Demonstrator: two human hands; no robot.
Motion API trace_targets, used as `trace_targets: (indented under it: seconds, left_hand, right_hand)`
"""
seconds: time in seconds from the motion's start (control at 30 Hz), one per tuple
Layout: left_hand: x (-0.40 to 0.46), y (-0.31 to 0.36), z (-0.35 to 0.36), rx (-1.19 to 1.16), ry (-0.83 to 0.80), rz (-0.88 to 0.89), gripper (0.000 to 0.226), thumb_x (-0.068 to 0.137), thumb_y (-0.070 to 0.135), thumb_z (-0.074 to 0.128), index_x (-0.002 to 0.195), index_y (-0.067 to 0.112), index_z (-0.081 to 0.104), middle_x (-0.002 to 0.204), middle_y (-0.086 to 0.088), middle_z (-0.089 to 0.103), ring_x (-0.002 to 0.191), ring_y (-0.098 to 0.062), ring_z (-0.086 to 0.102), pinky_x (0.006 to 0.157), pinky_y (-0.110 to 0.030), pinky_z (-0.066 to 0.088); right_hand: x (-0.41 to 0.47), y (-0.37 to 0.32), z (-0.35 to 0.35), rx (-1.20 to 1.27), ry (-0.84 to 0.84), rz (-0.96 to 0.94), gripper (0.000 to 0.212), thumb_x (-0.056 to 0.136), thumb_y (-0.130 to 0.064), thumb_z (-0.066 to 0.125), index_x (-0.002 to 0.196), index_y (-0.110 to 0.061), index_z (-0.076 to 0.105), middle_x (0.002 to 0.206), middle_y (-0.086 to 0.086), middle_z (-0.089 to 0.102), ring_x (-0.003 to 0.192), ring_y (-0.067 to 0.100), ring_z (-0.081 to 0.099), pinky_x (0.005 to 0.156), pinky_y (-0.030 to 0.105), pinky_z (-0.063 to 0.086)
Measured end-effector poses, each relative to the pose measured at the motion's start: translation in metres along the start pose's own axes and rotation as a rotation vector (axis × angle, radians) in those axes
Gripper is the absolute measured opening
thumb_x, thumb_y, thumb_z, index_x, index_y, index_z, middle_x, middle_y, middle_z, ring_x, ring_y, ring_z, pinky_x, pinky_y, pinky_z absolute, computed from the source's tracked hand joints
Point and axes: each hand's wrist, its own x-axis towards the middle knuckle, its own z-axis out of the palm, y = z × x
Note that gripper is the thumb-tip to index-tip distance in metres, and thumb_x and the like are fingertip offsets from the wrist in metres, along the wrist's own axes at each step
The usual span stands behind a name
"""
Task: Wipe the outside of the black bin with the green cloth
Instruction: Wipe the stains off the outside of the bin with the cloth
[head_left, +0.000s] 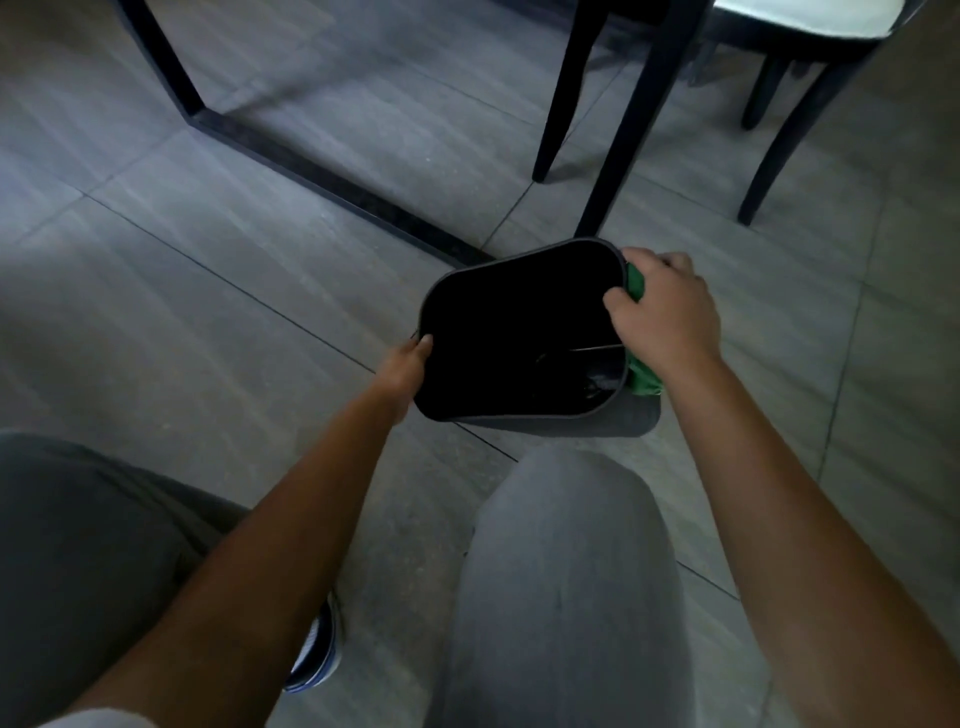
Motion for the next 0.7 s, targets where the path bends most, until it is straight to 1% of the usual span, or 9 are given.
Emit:
trace_targets:
  seconds: [0.07, 0.13, 0.17, 0.27, 0.33, 0.4, 0.47, 0.57, 0.7]
  left_hand:
    - [-0.001, 0.011, 0.003, 0.077, 0.040, 0.088, 0.047, 0.108, 0.035, 0.041, 0.141, 0.005, 0.055, 0.136, -0.017, 0.062, 0.124, -0.033, 0.061, 0.112, -0.048, 0.044]
    - [-0.006, 0.037, -0.002, 0.276, 0.092, 0.216, 0.046, 0.109, 0.036, 0.039, 0.135, 0.004, 0.060, 0.124, -0.014, 0.066, 0.114, -0.028, 0.063, 0.107, -0.038, 0.046]
    - [-0.010, 0.052, -0.004, 0.382, 0.108, 0.283, 0.047, 0.109, 0.036, 0.037, 0.130, 0.003, 0.063, 0.116, -0.013, 0.066, 0.107, -0.026, 0.063, 0.101, -0.034, 0.047]
    - [-0.017, 0.085, -0.003, 0.643, 0.186, 0.435, 0.050, 0.108, 0.038, 0.036, 0.108, 0.000, 0.069, 0.099, -0.020, 0.070, 0.091, -0.033, 0.067, 0.085, -0.041, 0.053]
    - [-0.018, 0.092, 0.003, 0.744, 0.271, 0.489, 0.052, 0.106, 0.041, 0.038, 0.091, 0.001, 0.068, 0.084, -0.018, 0.067, 0.078, -0.034, 0.065, 0.071, -0.040, 0.052]
    - [-0.016, 0.089, 0.007, 0.789, 0.326, 0.484, 0.052, 0.105, 0.042, 0.039, 0.076, 0.006, 0.061, 0.071, -0.011, 0.059, 0.067, -0.031, 0.059, 0.061, -0.034, 0.045]
    - [-0.012, 0.081, 0.009, 0.794, 0.334, 0.464, 0.050, 0.105, 0.041, 0.039, 0.068, 0.012, 0.054, 0.067, -0.006, 0.054, 0.063, -0.028, 0.055, 0.060, -0.031, 0.040]
    - [-0.008, 0.070, 0.009, 0.759, 0.324, 0.441, 0.049, 0.105, 0.041, 0.039, 0.065, 0.014, 0.050, 0.064, -0.005, 0.052, 0.062, -0.027, 0.054, 0.060, -0.030, 0.039]
    - [-0.009, 0.065, 0.013, 0.720, 0.327, 0.435, 0.052, 0.107, 0.044, 0.037, 0.065, 0.015, 0.048, 0.060, -0.002, 0.050, 0.055, -0.022, 0.051, 0.053, -0.029, 0.034]
  right_hand:
    - [0.010, 0.010, -0.002, 0.089, 0.047, 0.041, 0.053, 0.098, -0.033, 0.055, 0.150, -0.028, 0.050, 0.147, 0.010, 0.047, 0.130, 0.034, 0.052, 0.101, 0.038, 0.045]
    - [0.020, 0.024, -0.004, 0.188, 0.088, 0.116, 0.051, 0.097, -0.030, 0.056, 0.148, -0.028, 0.054, 0.148, 0.009, 0.051, 0.128, 0.029, 0.056, 0.100, 0.031, 0.043]
    - [0.023, 0.032, -0.003, 0.240, 0.107, 0.154, 0.050, 0.096, -0.028, 0.056, 0.147, -0.029, 0.056, 0.147, 0.007, 0.054, 0.125, 0.027, 0.059, 0.098, 0.029, 0.043]
    - [0.023, 0.051, 0.011, 0.400, 0.133, 0.262, 0.047, 0.096, -0.019, 0.056, 0.143, -0.025, 0.060, 0.139, 0.005, 0.062, 0.112, 0.015, 0.060, 0.089, 0.021, 0.040]
    - [0.022, 0.060, 0.024, 0.448, 0.124, 0.314, 0.047, 0.096, -0.016, 0.057, 0.142, -0.023, 0.061, 0.138, 0.007, 0.064, 0.116, 0.020, 0.062, 0.089, 0.020, 0.040]
    - [0.023, 0.066, 0.035, 0.476, 0.105, 0.344, 0.047, 0.095, -0.016, 0.058, 0.141, -0.024, 0.062, 0.139, 0.007, 0.063, 0.120, 0.025, 0.063, 0.092, 0.021, 0.041]
    - [0.024, 0.068, 0.044, 0.502, 0.084, 0.378, 0.047, 0.095, -0.015, 0.058, 0.142, -0.023, 0.062, 0.136, 0.005, 0.064, 0.117, 0.023, 0.063, 0.091, 0.021, 0.041]
    - [0.025, 0.069, 0.053, 0.527, 0.076, 0.406, 0.049, 0.096, -0.017, 0.059, 0.144, -0.024, 0.060, 0.145, 0.006, 0.060, 0.125, 0.026, 0.062, 0.094, 0.021, 0.042]
    - [0.023, 0.067, 0.056, 0.507, 0.149, 0.419, 0.049, 0.092, -0.028, 0.059, 0.141, -0.028, 0.063, 0.143, 0.002, 0.062, 0.122, 0.023, 0.064, 0.096, 0.027, 0.047]
